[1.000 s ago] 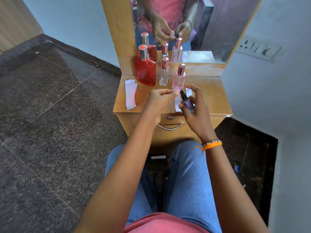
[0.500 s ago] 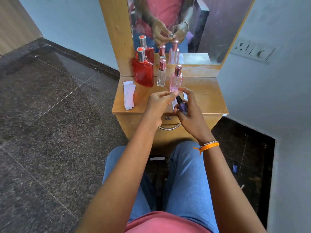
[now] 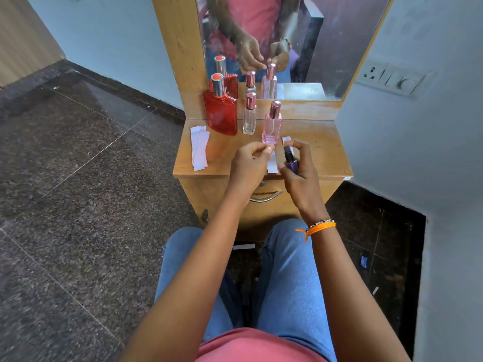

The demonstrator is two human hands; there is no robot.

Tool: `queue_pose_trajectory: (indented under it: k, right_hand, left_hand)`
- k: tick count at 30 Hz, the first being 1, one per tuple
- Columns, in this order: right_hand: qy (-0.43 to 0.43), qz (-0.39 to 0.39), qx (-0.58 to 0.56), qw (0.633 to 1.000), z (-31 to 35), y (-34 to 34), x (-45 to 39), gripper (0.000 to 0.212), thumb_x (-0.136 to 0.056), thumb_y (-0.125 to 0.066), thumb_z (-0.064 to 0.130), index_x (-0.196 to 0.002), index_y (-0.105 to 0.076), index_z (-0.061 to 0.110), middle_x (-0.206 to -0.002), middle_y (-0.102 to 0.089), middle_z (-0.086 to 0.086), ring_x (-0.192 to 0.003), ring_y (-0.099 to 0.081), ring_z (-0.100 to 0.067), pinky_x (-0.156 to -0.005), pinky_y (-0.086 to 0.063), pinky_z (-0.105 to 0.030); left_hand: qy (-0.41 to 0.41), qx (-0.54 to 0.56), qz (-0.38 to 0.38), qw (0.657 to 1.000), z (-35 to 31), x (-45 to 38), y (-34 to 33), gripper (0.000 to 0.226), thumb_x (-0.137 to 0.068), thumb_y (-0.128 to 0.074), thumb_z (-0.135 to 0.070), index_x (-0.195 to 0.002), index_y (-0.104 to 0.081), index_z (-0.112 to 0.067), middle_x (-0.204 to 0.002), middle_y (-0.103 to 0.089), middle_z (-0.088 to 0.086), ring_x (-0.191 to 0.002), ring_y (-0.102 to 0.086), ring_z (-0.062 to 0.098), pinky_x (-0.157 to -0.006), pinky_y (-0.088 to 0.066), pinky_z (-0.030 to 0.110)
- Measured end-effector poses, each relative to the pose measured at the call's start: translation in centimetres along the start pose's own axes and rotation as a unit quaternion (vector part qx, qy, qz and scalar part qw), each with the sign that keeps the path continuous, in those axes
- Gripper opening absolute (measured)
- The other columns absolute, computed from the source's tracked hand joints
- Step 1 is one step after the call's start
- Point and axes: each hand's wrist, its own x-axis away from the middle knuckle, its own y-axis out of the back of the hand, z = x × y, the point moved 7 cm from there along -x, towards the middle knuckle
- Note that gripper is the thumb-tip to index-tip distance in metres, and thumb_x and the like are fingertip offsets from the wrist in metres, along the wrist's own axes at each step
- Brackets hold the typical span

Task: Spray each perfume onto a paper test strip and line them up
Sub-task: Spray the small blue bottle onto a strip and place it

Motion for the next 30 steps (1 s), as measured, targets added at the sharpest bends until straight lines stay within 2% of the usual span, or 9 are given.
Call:
queue_pose_trajectory:
  k: [3, 5, 7, 8, 11, 14, 16, 21, 30]
  right_hand:
    - [-0.057, 0.003, -0.078, 0.995, -1.1, 0.9, -0.8, 0.046, -0.092, -0.041, 0.001, -0.129, -0.031, 0.027, -0.086, -0.043, -0.007, -0.062, -0.042, -0.012, -0.054, -0.040, -0.021]
    - [-0.057, 0.003, -0.079, 0.995, -1.0, 1.8, -1.4, 0.058, -0.090, -0.038, -0.005, -0.133, -0.024, 0.032, -0.098, -0.048, -0.010, -0.077, -0.051, -0.013, -0.063, -0.047, -0.018]
    - [-0.040, -0.019, -0.059, 0.997, -0.7, 2.8, -2.3, 0.067, -0.090, -0.041, -0.009, -0.140, -0.017, 0.028, -0.109, -0.052, -0.015, -0.093, -0.056, -0.016, -0.077, -0.051, -0.025]
    - [-0.035, -0.036, -0.054, 0.997, -0.5, 3.3, -2.8, 0.070, -0.089, -0.044, -0.010, -0.142, -0.015, 0.025, -0.111, -0.052, -0.018, -0.095, -0.057, -0.017, -0.080, -0.053, -0.028]
    - [-0.010, -0.070, -0.028, 0.997, 0.1, 4.2, -4.6, 0.070, -0.087, -0.054, -0.010, -0.141, -0.018, 0.017, -0.103, -0.052, -0.017, -0.086, -0.056, -0.018, -0.083, -0.056, -0.036]
    - [0.003, -0.075, -0.001, 0.997, 0.3, 4.6, -6.5, 0.060, -0.084, -0.060, -0.008, -0.129, -0.027, 0.012, -0.093, -0.051, -0.013, -0.082, -0.057, -0.021, -0.085, -0.056, -0.043]
    - [-0.007, -0.072, 0.002, 0.997, 0.1, 4.5, -7.5, 0.058, -0.082, -0.063, -0.007, -0.125, -0.031, 0.014, -0.095, -0.057, -0.013, -0.083, -0.060, -0.021, -0.084, -0.056, -0.039]
    - [0.006, -0.047, 0.033, 0.998, -0.7, 3.9, -9.1, 0.050, -0.083, -0.063, -0.006, -0.121, -0.036, 0.013, -0.097, -0.062, -0.010, -0.085, -0.062, -0.017, -0.079, -0.054, -0.026]
    - [0.010, -0.019, 0.036, 0.999, -2.5, 2.6, -9.4, 0.050, -0.085, -0.058, -0.007, -0.124, -0.038, 0.018, -0.101, -0.062, -0.002, -0.093, -0.065, -0.016, -0.082, -0.055, -0.025]
  left_hand:
    - [-0.085, -0.208, -0.014, 0.974, -0.2, 0.1, -0.4, 0.024, -0.091, -0.049, -0.014, -0.105, -0.067, -0.020, -0.110, -0.064, 0.001, -0.103, -0.050, 0.021, -0.086, -0.042, 0.032]
    - [-0.125, -0.297, -0.014, 0.947, -0.2, 0.4, -1.3, 0.026, -0.091, -0.049, -0.015, -0.108, -0.066, -0.022, -0.116, -0.062, 0.001, -0.108, -0.045, 0.024, -0.090, -0.038, 0.035]
    - [-0.155, -0.344, 0.012, 0.926, -0.1, 0.8, -2.4, 0.031, -0.091, -0.050, -0.019, -0.121, -0.060, -0.023, -0.126, -0.057, 0.000, -0.119, -0.039, 0.025, -0.098, -0.035, 0.038]
    - [-0.165, -0.362, 0.031, 0.917, 0.1, 1.0, -3.0, 0.036, -0.092, -0.050, -0.021, -0.128, -0.054, -0.023, -0.133, -0.052, -0.001, -0.126, -0.034, 0.025, -0.104, -0.030, 0.041]
    - [-0.177, -0.406, 0.088, 0.892, 0.8, 1.4, -4.5, 0.043, -0.096, -0.044, -0.025, -0.139, -0.040, -0.024, -0.151, -0.032, -0.002, -0.143, -0.009, 0.027, -0.115, -0.004, 0.049]
    - [-0.172, -0.423, 0.125, 0.881, 1.5, 1.5, -5.5, 0.045, -0.098, -0.038, -0.028, -0.143, -0.034, -0.025, -0.156, -0.022, -0.005, -0.145, 0.007, 0.029, -0.114, 0.008, 0.054]
    - [-0.174, -0.419, 0.131, 0.882, 1.7, 1.5, -5.7, 0.045, -0.099, -0.037, -0.029, -0.143, -0.033, -0.024, -0.156, -0.022, -0.006, -0.145, 0.010, 0.028, -0.114, 0.009, 0.054]
    - [-0.185, -0.391, 0.124, 0.893, 1.7, 1.3, -5.6, 0.043, -0.098, -0.038, -0.028, -0.141, -0.036, -0.023, -0.154, -0.028, -0.007, -0.146, 0.008, 0.026, -0.113, 0.010, 0.051]
    - [-0.188, -0.380, 0.120, 0.898, 1.6, 1.0, -5.6, 0.043, -0.097, -0.040, -0.029, -0.140, -0.039, -0.023, -0.152, -0.031, -0.006, -0.146, 0.004, 0.026, -0.114, 0.009, 0.050]
